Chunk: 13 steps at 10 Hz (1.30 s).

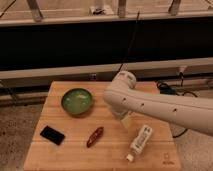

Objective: Place the pepper in the ceramic bowl

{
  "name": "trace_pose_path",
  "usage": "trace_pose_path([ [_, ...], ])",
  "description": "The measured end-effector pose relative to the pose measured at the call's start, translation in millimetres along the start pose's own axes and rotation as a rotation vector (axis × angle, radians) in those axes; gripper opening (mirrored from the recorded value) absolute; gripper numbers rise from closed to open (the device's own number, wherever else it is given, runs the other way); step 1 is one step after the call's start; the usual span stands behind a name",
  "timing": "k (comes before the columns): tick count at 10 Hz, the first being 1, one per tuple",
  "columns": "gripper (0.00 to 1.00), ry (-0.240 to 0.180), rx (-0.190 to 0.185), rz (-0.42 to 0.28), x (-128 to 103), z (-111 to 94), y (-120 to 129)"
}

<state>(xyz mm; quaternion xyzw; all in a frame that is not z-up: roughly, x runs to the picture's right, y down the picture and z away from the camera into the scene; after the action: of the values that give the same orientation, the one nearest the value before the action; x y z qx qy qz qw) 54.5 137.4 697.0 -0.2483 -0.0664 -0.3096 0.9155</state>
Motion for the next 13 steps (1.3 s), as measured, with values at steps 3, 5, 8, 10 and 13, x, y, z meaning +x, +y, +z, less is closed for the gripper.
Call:
trace_pose_path([
  [3, 0.80, 0.002, 0.017, -0.081, -12.7, 2.1, -7.2],
  [5, 0.80, 0.008, 0.021, -0.154, -23.5, 6.2, -11.9],
  [8, 0.80, -0.024, 0.029, -0.227, -40.4, 28.0, -14.4],
  [10, 0.80, -0.036, 0.030, -0.266, -47.6, 35.1, -14.2],
  [13, 0.80, -0.054, 0.026, -0.348, -63.6, 41.3, -18.3],
])
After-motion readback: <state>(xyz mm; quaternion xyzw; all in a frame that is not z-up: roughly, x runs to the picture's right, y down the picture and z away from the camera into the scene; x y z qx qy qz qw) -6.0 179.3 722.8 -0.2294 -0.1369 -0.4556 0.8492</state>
